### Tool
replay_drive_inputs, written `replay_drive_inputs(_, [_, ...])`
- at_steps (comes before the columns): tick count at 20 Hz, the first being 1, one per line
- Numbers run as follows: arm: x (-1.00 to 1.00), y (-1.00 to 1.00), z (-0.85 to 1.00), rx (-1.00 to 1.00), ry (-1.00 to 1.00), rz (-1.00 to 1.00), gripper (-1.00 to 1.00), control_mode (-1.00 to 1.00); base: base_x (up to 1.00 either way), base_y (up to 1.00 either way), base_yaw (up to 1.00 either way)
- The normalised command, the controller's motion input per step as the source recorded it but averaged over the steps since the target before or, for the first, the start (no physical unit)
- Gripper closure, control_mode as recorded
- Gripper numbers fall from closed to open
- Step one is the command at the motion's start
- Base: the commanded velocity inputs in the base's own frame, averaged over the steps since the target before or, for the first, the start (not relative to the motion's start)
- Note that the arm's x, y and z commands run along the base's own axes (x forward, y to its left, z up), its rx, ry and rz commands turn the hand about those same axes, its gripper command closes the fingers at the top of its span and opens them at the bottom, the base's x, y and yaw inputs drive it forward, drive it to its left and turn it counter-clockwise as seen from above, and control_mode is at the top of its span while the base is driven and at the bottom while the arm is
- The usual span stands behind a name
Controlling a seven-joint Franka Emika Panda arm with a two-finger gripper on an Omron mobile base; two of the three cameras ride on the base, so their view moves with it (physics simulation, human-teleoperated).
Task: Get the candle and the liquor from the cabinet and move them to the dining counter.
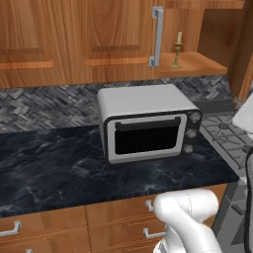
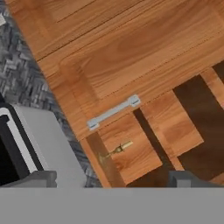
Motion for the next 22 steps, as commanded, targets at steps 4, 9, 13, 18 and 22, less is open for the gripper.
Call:
replay_drive_inputs(4, [0.48, 0.34, -0.09, -0.15, 0.26, -0.50, -1.00, -1.00, 0.00, 0.00, 0.00])
replay_drive_inputs(9, [0.75, 0.12, -0.12, -0.16, 0.32, -0.45, -1.00, -1.00, 0.00, 0.00, 0.00])
replay_drive_inputs(13, [1.00, -0.14, 0.00, -0.11, 0.37, -0.27, -1.00, -1.00, 0.00, 0.00, 0.00])
replay_drive_inputs(18, [0.97, -0.51, -0.10, -0.06, 0.32, -0.27, -1.00, -1.00, 0.00, 0.00, 0.00])
replay_drive_inputs(22, [0.78, -0.77, -0.14, -0.02, 0.21, -0.26, -1.00, -1.00, 0.00, 0.00, 0.00])
